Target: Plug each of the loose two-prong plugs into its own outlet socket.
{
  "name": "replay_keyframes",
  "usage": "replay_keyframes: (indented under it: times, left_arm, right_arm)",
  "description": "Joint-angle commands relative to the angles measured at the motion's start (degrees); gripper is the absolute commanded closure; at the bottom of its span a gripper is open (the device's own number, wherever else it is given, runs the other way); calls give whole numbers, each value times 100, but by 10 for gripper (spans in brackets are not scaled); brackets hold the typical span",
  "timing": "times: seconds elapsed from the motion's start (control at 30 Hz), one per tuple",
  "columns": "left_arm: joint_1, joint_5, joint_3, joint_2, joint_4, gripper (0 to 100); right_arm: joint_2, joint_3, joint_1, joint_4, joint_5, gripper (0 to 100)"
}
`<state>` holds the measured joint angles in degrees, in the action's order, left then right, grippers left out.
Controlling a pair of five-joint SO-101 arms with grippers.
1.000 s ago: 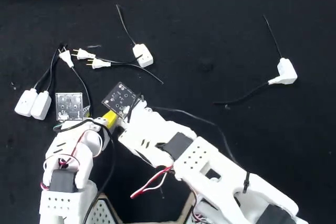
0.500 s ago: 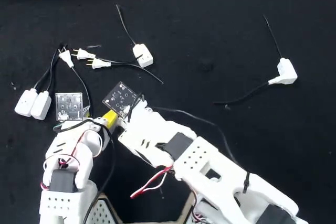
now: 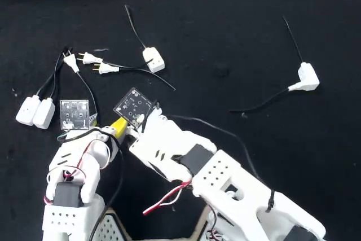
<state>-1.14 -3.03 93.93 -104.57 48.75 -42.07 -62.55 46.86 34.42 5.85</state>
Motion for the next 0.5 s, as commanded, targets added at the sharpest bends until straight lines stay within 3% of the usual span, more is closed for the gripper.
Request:
replay_keyframes:
  times: [0.0, 0.37, 0.47]
  left_arm:
    - [31, 62, -31, 53, -18, 733]
    - [4, 62, -40, 53, -18, 733]
    - [-303, 26, -84, 53, -26, 733]
  right_arm:
    - [-303, 127, -202, -26, 62, 988]
    - [-295, 382, -211, 334, 167, 988]
    - [-286, 576, -457, 545, 141, 988]
